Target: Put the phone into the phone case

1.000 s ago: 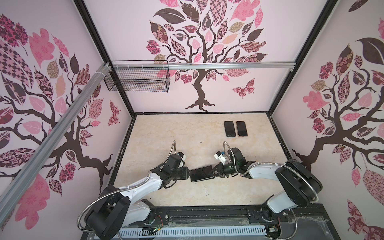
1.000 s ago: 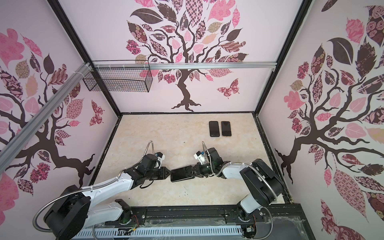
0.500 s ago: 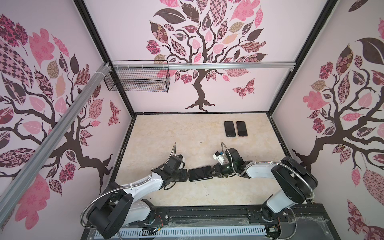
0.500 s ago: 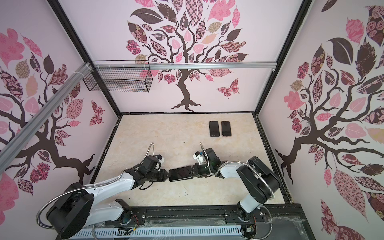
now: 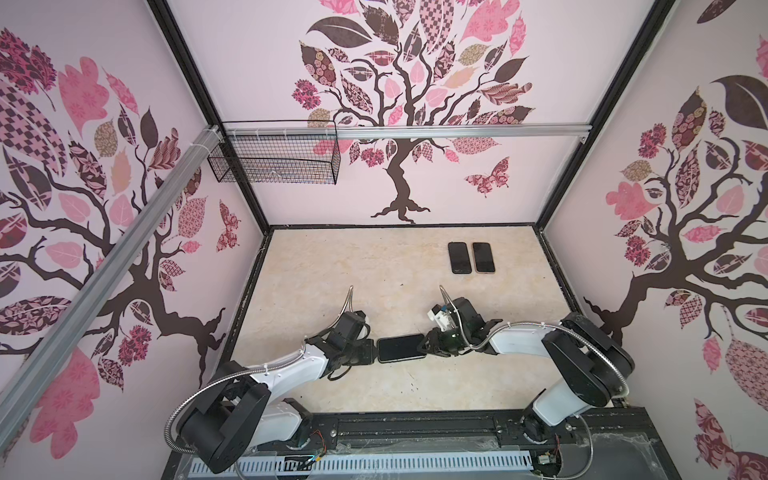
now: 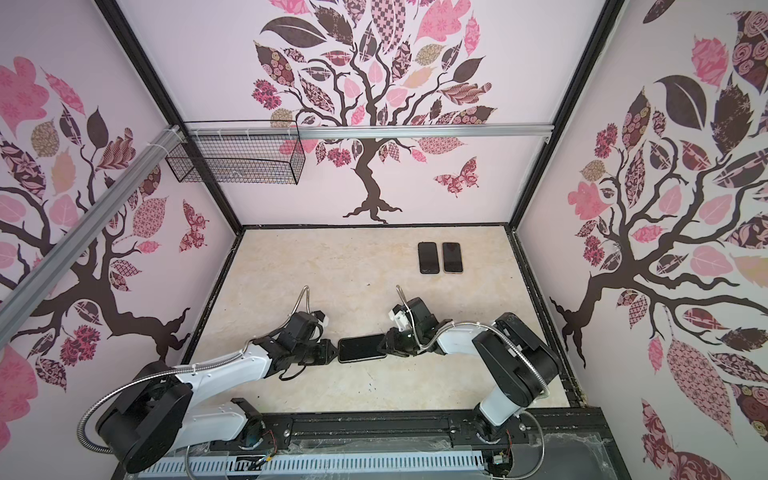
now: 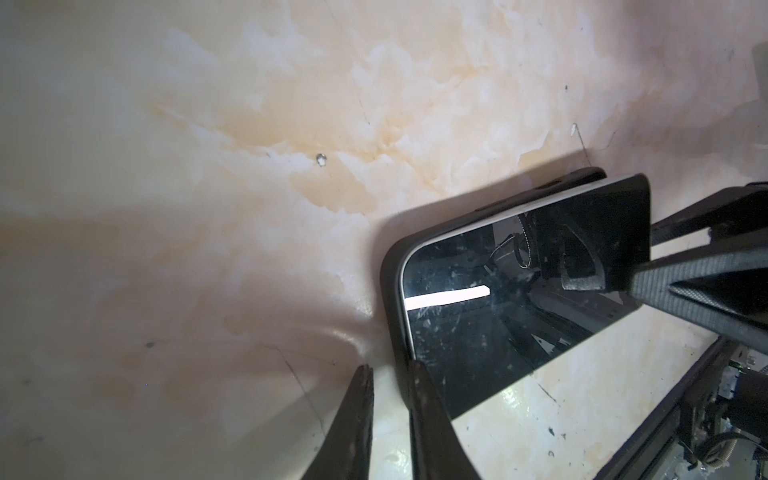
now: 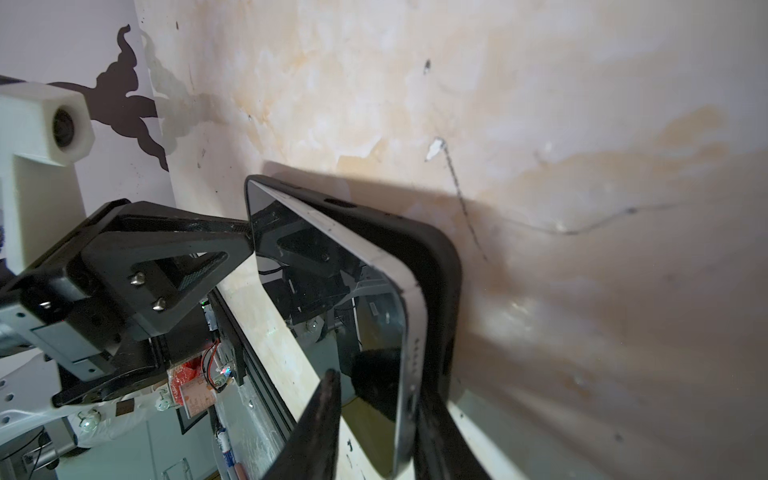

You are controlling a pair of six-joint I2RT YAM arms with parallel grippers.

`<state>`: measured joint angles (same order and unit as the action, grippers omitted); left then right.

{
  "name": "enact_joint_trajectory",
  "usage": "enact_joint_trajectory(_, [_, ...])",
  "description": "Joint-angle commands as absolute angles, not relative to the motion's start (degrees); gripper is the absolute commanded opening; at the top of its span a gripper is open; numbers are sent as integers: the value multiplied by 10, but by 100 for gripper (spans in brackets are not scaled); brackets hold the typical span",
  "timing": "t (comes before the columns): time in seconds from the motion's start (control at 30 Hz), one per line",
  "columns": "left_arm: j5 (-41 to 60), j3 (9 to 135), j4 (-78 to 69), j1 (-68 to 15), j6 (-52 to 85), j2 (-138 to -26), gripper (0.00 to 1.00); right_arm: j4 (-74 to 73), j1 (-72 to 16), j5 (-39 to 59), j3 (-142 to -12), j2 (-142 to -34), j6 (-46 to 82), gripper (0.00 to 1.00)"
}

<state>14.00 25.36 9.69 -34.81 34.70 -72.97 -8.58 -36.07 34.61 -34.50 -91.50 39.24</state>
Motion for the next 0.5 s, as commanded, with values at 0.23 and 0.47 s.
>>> enact_joint_trajectory(0.23, [135,240,95,-349,345,-725,19,-13,-369,286,-382,-881,353,33])
enact_joint_trajectory(0.47, [173,249,94,-349,339,-733,22,-13,-369,286,-383,-884,347,31])
